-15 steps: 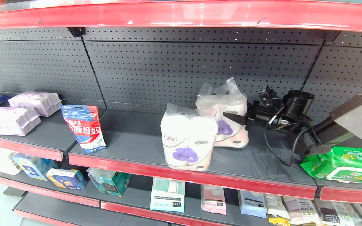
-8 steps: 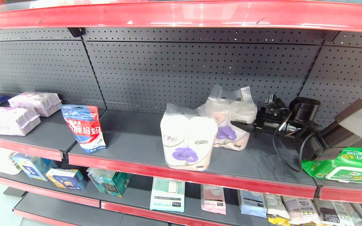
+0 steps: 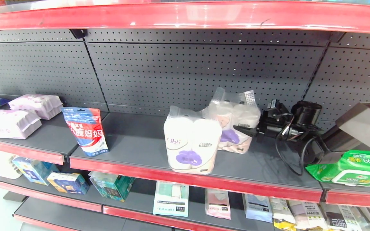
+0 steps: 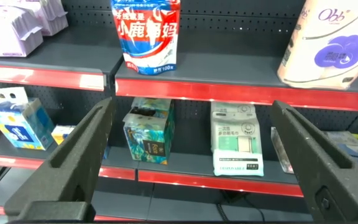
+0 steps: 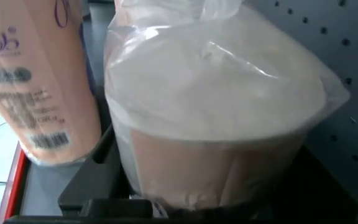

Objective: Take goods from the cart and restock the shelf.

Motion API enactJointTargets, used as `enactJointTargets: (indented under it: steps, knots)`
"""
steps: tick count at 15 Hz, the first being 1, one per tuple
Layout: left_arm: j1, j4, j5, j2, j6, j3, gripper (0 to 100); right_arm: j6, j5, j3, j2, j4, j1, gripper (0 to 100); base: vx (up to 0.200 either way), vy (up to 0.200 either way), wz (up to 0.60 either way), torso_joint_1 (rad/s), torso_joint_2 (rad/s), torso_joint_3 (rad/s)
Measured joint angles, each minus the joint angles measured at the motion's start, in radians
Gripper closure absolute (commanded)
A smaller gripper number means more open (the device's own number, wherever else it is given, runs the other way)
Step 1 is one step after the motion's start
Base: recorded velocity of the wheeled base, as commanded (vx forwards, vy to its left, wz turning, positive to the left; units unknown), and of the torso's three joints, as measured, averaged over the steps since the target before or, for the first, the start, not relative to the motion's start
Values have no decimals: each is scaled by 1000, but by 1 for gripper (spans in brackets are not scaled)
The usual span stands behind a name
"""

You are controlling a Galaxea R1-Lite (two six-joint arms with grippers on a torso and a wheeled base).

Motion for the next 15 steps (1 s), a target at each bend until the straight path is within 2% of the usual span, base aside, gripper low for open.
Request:
enactJointTargets:
  steps: [6,15]
  knots:
    - [0,0,0,0,0,0,0,54,-30,-58,26,3,77,100,0,0,0,0,0,0]
    - [0,0,0,0,0,0,0,118,-66,-137,61,4,143,100,0,0,0,0,0,0]
